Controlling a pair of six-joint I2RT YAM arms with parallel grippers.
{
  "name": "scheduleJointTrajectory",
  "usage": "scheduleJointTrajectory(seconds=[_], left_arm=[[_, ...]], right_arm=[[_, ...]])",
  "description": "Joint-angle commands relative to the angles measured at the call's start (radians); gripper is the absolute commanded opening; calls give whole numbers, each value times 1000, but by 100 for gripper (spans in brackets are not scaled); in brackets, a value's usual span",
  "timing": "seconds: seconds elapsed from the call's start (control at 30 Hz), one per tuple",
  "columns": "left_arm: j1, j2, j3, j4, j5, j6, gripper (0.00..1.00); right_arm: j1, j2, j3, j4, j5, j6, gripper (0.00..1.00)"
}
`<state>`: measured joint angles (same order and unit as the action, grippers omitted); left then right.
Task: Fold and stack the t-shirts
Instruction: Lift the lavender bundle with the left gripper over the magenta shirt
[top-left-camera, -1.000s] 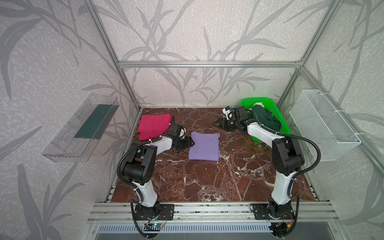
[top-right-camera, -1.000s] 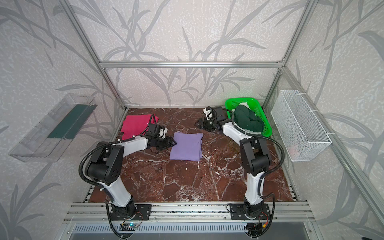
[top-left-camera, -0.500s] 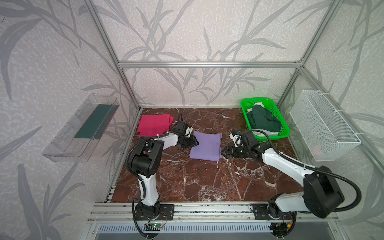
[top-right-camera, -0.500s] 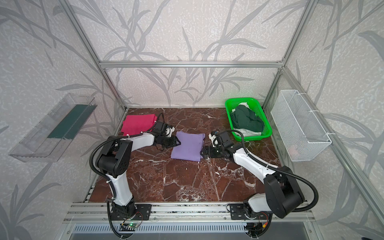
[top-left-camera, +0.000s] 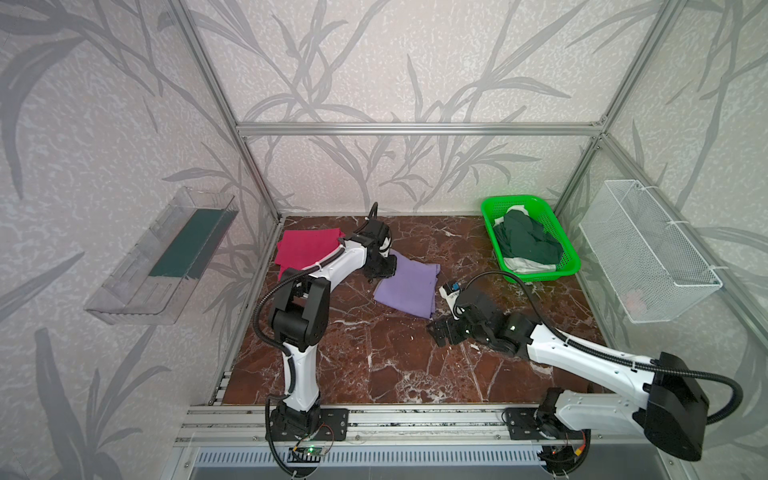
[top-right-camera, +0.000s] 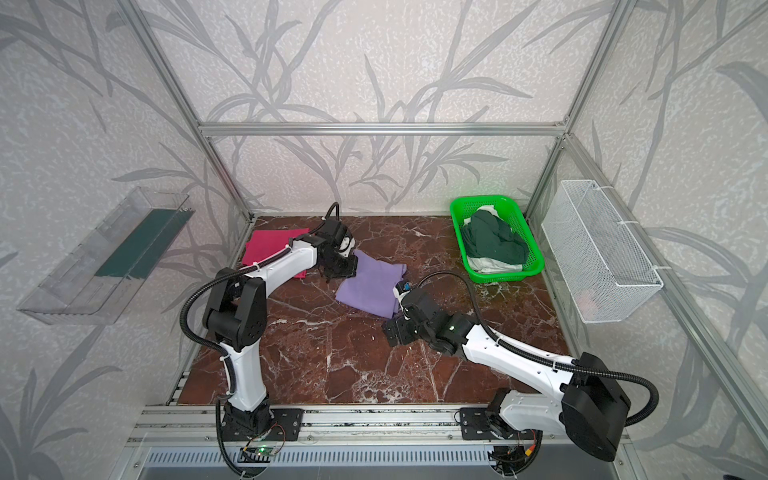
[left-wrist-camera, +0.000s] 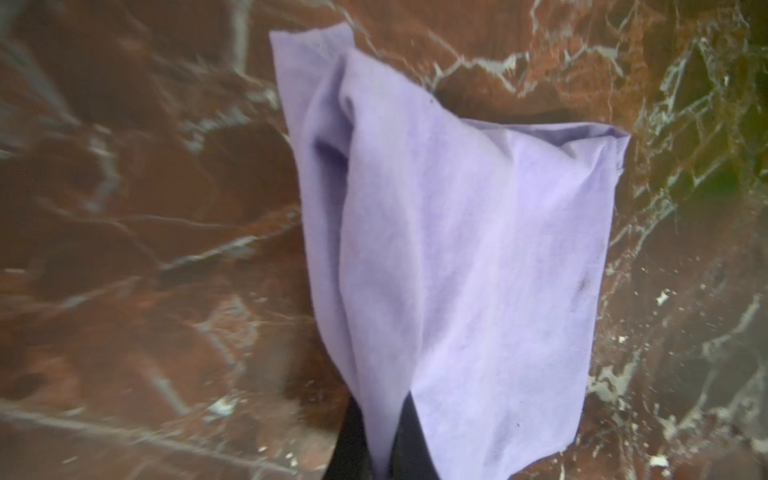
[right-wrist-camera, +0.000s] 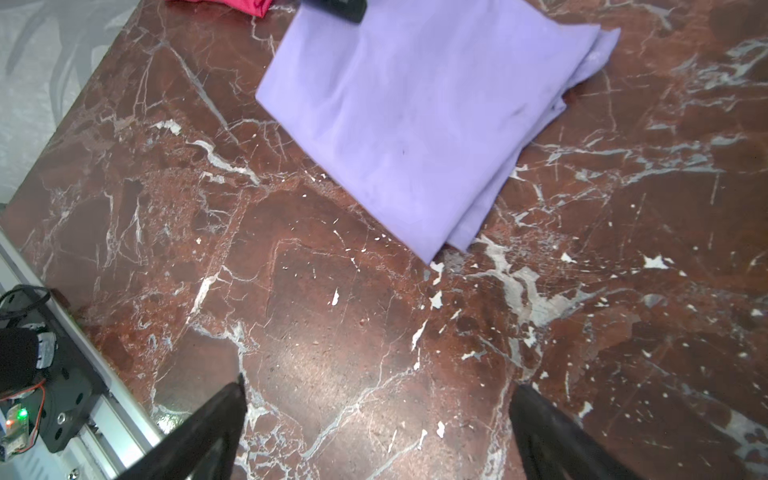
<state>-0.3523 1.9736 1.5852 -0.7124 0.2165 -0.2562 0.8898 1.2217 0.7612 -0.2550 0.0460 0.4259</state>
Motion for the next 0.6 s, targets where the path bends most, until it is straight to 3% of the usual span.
scheduleJointTrajectory(seconds=[0.0,0.37,0.57], left_arm=[[21,26,118,-259,-205,102,0],[104,176,447,-407,-596,253,0],[156,257,574,-394,-700,305,0]], right_arm=[[21,-13,-9,60,79,3,99],[23,1,-20,91,70,3,99],[21,-10,-22,82,80,3,99]])
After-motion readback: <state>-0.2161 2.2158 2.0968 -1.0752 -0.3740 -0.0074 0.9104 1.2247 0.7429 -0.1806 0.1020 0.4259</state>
